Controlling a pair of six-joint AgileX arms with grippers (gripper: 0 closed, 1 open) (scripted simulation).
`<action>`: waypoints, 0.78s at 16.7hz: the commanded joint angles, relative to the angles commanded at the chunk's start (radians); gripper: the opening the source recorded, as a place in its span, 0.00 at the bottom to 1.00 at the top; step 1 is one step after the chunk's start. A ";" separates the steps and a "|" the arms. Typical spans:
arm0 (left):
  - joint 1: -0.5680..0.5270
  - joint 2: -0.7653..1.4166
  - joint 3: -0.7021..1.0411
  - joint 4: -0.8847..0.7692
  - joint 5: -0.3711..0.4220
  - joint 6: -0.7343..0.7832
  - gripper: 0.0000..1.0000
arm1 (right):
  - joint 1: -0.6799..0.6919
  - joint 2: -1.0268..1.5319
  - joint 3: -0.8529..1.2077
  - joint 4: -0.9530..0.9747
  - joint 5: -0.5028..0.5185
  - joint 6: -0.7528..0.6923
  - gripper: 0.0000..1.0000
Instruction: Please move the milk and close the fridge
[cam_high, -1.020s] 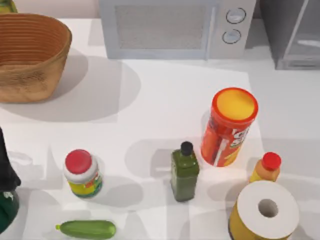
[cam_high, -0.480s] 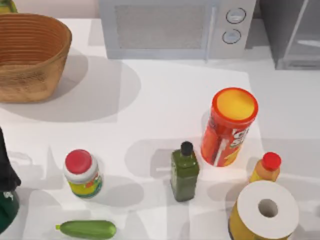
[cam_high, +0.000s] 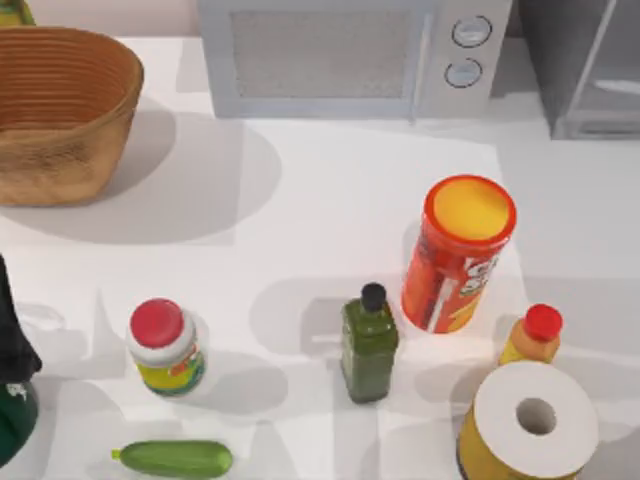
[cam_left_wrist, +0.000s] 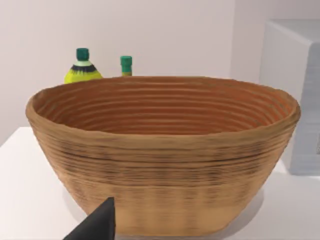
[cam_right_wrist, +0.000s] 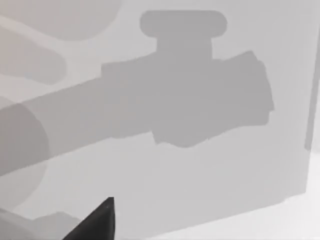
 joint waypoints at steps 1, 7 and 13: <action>0.000 0.000 0.000 0.000 0.000 0.000 1.00 | -0.102 0.119 0.035 0.003 -0.050 -0.122 1.00; 0.000 0.000 0.000 0.000 0.000 0.000 1.00 | -0.572 0.701 0.200 -0.003 -0.301 -0.633 1.00; 0.000 0.000 0.000 0.000 0.000 0.000 1.00 | -0.746 0.919 0.263 -0.023 -0.415 -0.781 1.00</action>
